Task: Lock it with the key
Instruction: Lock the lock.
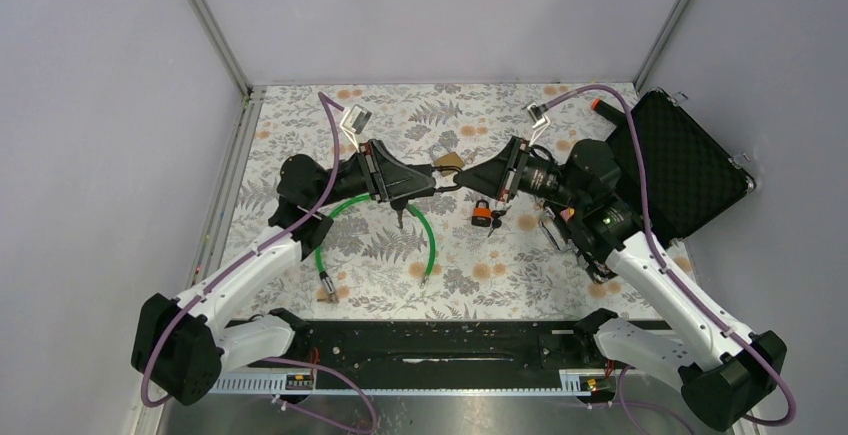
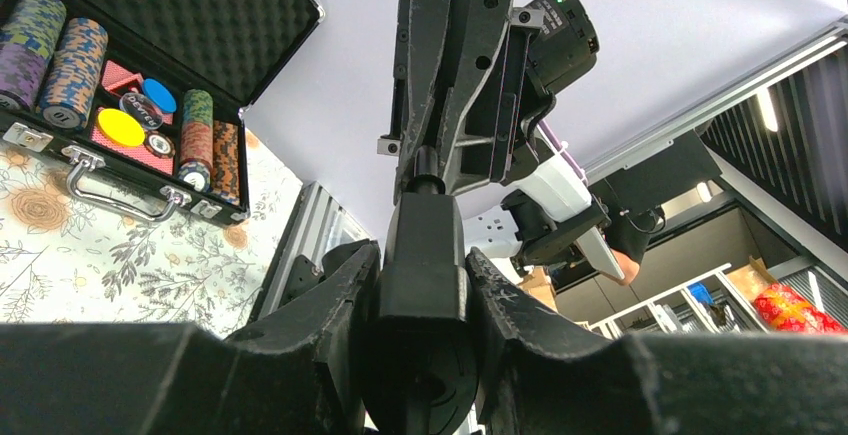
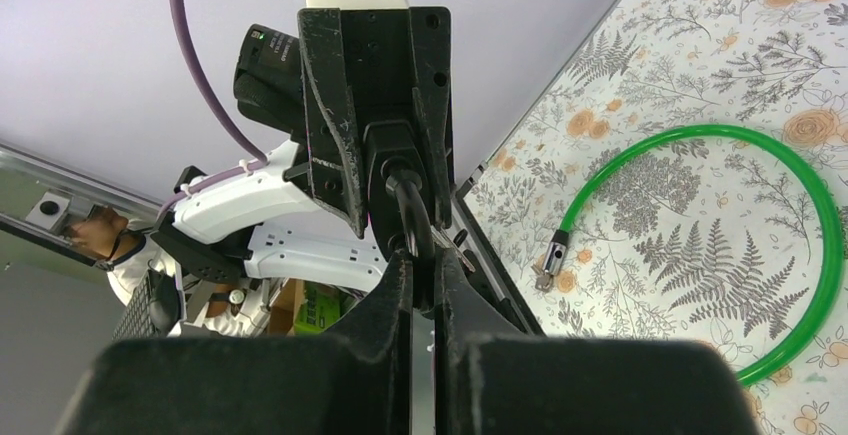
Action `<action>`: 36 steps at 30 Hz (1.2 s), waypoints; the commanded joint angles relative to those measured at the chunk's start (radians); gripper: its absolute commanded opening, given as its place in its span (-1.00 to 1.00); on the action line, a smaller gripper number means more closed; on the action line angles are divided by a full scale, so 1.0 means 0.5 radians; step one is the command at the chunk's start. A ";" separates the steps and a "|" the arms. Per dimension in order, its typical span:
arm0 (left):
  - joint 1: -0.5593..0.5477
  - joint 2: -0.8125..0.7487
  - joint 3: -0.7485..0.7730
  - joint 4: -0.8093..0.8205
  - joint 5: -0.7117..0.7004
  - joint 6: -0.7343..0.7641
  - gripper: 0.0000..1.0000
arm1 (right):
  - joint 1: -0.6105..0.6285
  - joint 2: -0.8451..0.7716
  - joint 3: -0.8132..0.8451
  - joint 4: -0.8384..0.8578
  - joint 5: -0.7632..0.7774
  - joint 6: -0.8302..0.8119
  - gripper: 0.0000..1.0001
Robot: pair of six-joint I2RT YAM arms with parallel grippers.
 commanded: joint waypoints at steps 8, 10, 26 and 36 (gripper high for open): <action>-0.098 0.086 0.080 0.197 0.022 -0.012 -1.00 | 0.315 0.165 0.149 0.071 0.221 -0.147 -1.00; -0.097 0.097 0.088 0.186 0.016 -0.005 -1.00 | 0.367 0.199 0.167 0.071 0.235 -0.170 -1.00; -0.112 0.159 0.133 0.263 0.032 -0.016 -1.00 | 0.742 0.455 0.163 0.143 0.167 -0.194 -1.00; -0.113 0.200 0.088 0.486 0.070 -0.118 -1.00 | 0.811 0.500 0.137 0.459 -0.049 0.028 -1.00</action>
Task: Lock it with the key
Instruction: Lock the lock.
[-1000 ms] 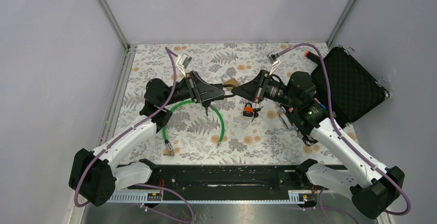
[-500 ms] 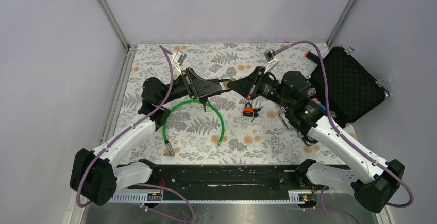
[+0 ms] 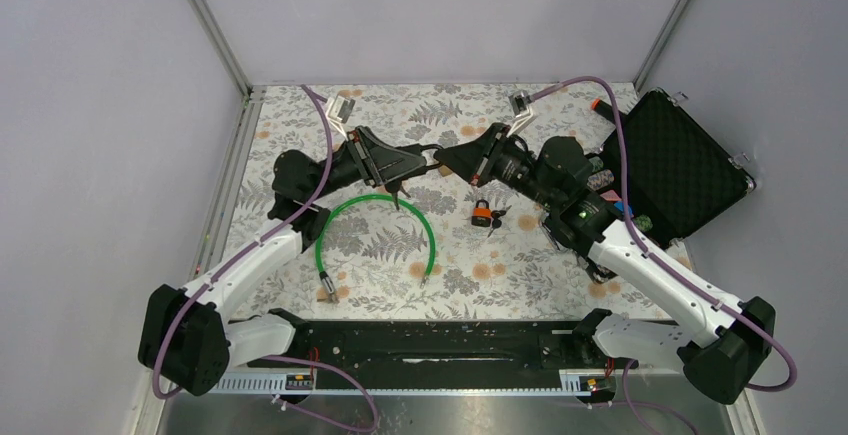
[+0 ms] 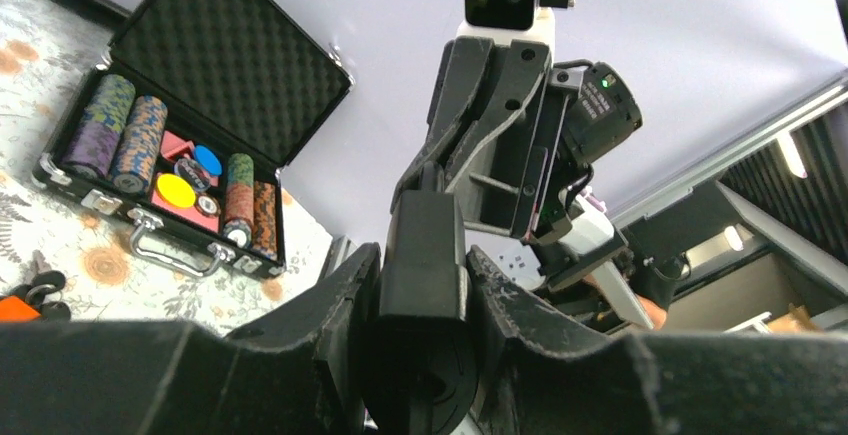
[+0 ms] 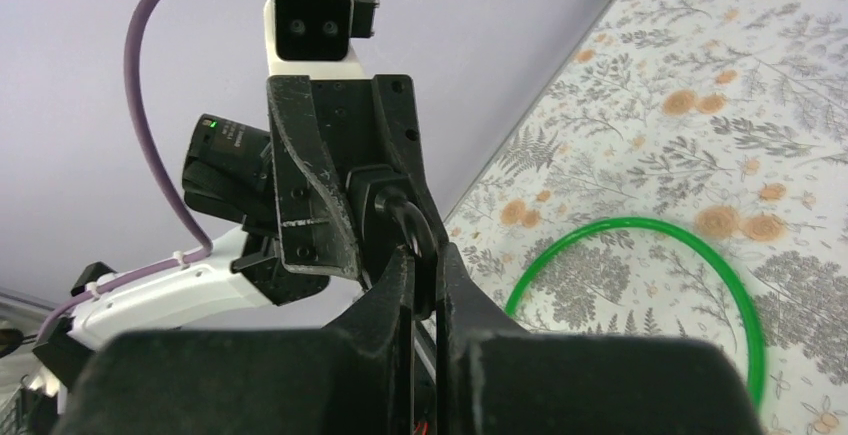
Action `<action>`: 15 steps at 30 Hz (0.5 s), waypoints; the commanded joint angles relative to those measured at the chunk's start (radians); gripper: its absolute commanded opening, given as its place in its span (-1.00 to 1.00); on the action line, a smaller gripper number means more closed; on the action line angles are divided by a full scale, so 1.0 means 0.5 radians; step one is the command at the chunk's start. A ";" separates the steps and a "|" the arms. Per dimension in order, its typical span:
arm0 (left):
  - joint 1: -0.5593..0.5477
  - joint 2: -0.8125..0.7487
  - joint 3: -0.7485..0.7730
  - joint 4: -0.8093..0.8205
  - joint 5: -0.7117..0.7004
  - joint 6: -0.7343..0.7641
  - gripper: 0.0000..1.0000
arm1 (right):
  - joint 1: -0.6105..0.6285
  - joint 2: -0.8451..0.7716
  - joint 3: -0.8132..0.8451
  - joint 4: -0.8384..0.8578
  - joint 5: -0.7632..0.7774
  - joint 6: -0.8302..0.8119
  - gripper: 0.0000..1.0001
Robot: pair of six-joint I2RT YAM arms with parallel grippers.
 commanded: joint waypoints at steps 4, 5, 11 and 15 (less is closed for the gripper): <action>-0.250 0.112 0.108 0.313 0.147 -0.113 -1.00 | 0.483 0.269 0.029 0.177 -0.777 0.144 -1.00; -0.251 0.121 0.114 0.326 0.144 -0.124 -1.00 | 0.502 0.291 0.046 0.110 -0.752 0.100 -1.00; -0.235 0.127 0.147 0.317 0.155 -0.116 -1.00 | 0.521 0.249 0.034 -0.146 -0.568 -0.061 -1.00; -0.180 0.054 0.141 0.136 0.160 -0.001 -1.00 | 0.461 0.132 0.114 -0.431 -0.290 -0.212 -1.00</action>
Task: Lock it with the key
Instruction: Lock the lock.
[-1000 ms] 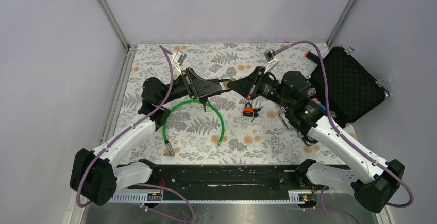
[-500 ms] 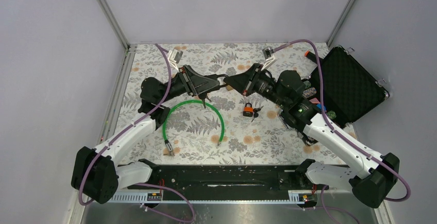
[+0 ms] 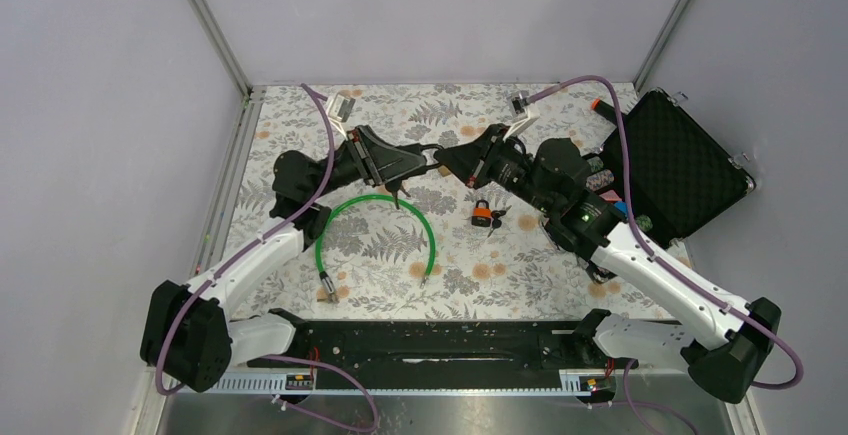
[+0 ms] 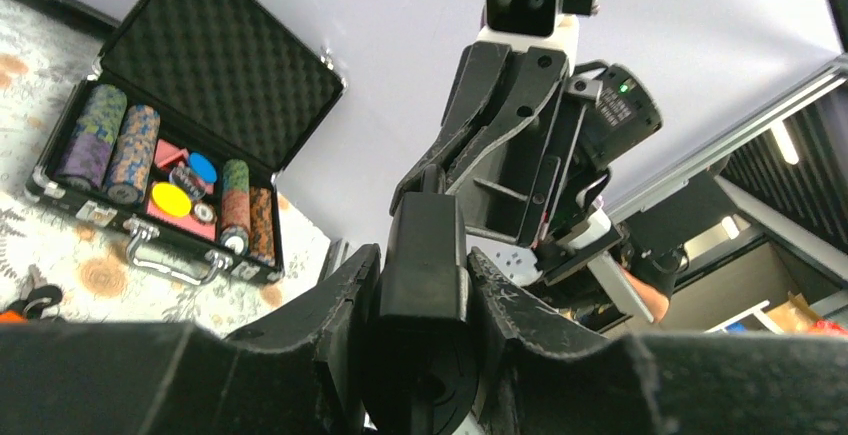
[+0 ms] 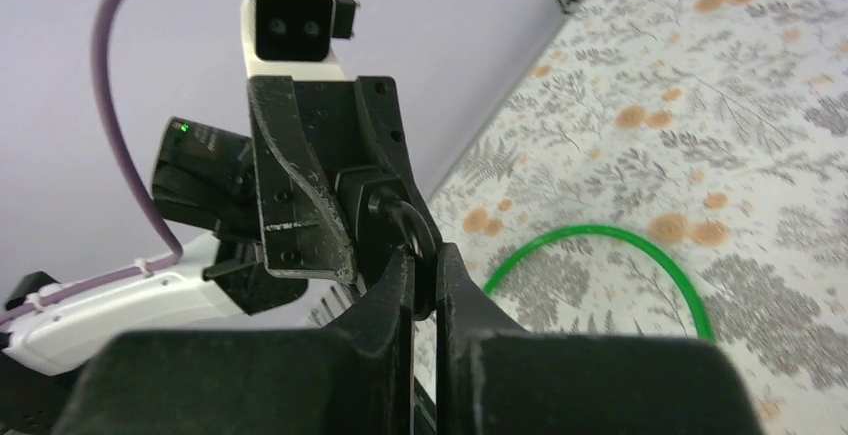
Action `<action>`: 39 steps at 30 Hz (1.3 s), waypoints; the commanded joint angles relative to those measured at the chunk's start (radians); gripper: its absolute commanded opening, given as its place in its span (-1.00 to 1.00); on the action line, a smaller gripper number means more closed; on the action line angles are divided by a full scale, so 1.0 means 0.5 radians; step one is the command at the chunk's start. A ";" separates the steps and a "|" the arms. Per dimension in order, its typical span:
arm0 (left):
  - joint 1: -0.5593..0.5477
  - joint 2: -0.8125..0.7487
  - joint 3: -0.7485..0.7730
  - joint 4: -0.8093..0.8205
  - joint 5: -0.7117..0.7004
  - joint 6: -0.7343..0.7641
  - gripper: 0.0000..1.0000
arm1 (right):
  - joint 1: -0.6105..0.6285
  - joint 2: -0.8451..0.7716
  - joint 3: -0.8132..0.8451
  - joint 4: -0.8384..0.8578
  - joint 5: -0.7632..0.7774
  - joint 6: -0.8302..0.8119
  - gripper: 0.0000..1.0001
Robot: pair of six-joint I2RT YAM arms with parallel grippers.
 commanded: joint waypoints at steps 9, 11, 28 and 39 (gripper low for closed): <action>-0.086 -0.263 0.157 -0.763 0.105 0.564 -0.34 | -0.040 -0.197 0.021 -0.508 -0.299 -0.155 -1.00; -0.081 -0.276 0.144 -0.778 0.113 0.607 0.18 | -0.066 -0.244 0.053 -0.515 -0.278 -0.210 -1.00; -0.111 -0.121 0.220 -1.119 0.594 1.423 0.96 | -0.108 -0.185 0.455 -1.267 -0.790 -1.005 -1.00; -0.414 -0.041 0.287 -1.476 0.716 1.866 0.73 | -0.110 -0.030 0.539 -1.450 -1.026 -1.204 -1.00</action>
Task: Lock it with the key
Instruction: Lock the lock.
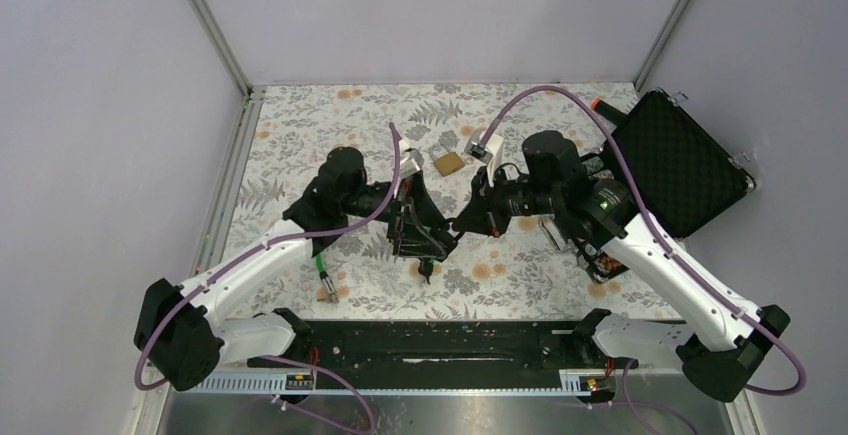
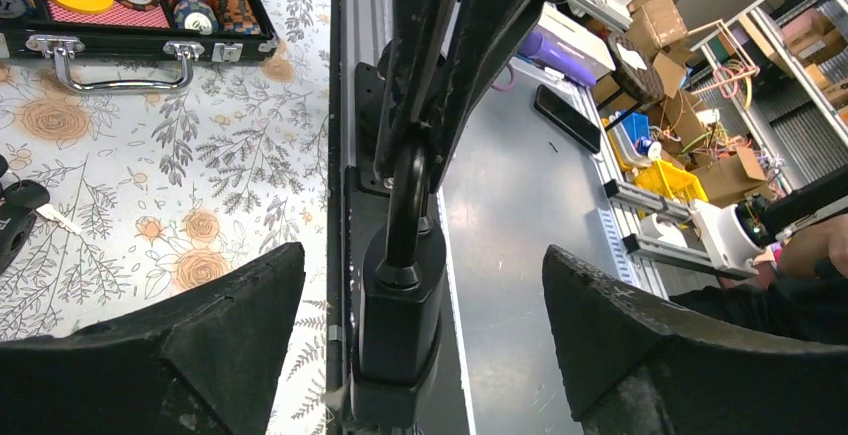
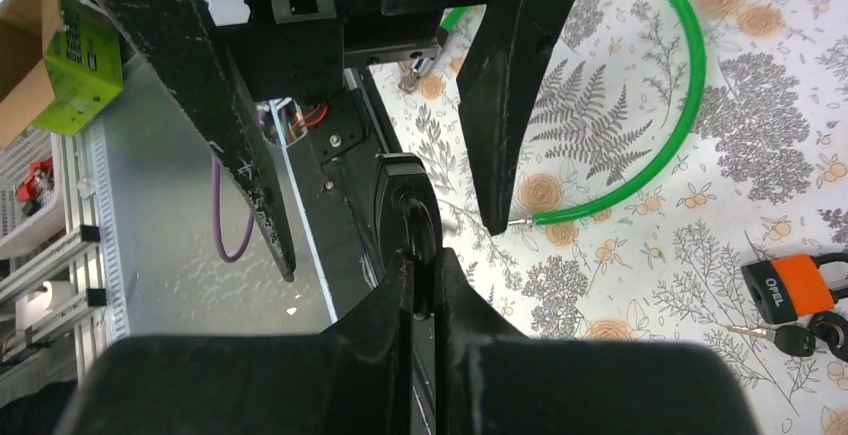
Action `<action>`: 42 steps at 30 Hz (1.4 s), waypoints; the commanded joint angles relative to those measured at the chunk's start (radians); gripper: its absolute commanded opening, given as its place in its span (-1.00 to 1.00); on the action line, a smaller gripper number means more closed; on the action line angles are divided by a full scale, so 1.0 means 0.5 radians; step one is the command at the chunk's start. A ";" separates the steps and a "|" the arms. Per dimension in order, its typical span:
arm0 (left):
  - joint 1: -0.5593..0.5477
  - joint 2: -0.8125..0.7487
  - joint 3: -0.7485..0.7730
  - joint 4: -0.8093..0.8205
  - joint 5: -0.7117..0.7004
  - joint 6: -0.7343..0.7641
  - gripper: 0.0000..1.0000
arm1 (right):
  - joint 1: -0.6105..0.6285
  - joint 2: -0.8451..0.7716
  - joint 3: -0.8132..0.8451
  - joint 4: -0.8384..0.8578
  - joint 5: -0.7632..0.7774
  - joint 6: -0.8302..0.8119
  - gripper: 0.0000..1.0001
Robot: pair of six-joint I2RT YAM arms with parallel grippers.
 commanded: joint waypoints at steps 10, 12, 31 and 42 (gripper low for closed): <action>-0.081 0.040 0.246 -0.477 0.043 0.463 0.11 | -0.008 0.033 0.210 0.054 -0.292 -0.072 -1.00; -0.085 0.054 0.254 -0.479 0.031 0.456 -0.01 | -0.006 0.038 0.214 0.054 -0.301 -0.065 -1.00; -0.027 -0.143 0.198 0.136 -0.872 -0.179 -1.00 | -0.006 -0.254 -0.154 0.615 0.250 0.413 0.90; -0.030 -0.349 0.040 1.050 -1.193 -0.495 -1.00 | 0.000 -0.423 -0.825 1.824 0.231 0.935 0.96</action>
